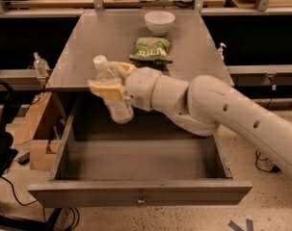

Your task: Place blue plastic bottle into top drawer

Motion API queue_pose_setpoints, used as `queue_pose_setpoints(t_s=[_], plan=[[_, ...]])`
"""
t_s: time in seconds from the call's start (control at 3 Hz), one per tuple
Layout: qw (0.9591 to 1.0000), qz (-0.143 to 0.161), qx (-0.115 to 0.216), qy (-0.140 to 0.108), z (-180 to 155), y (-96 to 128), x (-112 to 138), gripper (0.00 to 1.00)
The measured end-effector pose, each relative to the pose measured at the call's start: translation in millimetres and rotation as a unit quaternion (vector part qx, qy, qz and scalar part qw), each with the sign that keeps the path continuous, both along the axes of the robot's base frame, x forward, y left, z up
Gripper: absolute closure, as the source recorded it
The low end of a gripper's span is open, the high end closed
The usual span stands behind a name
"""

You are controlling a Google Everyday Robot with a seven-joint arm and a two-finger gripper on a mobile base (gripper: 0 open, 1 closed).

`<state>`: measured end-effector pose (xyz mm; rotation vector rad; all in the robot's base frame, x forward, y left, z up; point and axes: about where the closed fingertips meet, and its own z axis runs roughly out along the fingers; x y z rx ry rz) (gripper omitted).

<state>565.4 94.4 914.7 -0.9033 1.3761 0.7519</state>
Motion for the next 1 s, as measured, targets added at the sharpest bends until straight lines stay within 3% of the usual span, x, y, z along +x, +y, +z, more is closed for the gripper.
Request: queue_pose_setpoints(t_s=[0.33, 0.67, 1.0], plan=[[0.9999, 0.011, 0.010, 0.000, -44.4, -34.7, 7.7, 1.00], [0.9993, 0.034, 0.018, 0.003, -76.0, -54.6, 23.8, 1.00], [0.9990, 0.039, 0.022, 0.006, -80.4, -55.0, 24.0, 1.00]])
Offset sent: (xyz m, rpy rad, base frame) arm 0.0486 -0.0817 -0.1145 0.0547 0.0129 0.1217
